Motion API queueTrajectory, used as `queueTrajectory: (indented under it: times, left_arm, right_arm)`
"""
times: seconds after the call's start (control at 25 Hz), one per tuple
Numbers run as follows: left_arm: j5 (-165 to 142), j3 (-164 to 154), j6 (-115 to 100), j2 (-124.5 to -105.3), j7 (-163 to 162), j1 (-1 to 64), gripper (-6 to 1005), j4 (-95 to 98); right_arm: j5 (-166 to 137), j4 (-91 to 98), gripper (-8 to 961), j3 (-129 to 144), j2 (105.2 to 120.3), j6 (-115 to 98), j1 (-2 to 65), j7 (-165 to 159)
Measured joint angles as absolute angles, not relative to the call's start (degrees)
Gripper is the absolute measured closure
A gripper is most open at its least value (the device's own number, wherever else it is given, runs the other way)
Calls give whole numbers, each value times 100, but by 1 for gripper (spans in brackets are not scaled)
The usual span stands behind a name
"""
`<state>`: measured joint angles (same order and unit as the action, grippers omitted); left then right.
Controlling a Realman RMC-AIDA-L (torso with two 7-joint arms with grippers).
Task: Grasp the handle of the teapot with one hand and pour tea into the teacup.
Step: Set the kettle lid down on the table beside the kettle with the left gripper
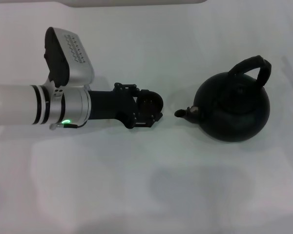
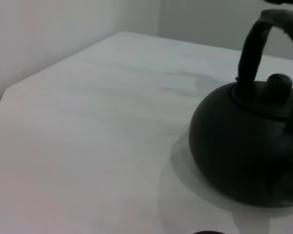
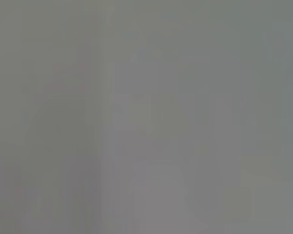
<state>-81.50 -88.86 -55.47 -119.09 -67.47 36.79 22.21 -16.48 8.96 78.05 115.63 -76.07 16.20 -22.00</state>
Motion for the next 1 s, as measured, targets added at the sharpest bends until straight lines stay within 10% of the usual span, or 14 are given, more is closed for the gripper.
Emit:
queueTrajectory:
  times: [1.0]
  left_arm:
    - [-7776, -9414, -5230, -11962, -6627, 4123, 282, 1754]
  right_arm:
    - [-1652, 912, 142, 7813, 11566, -7628, 1643, -2268]
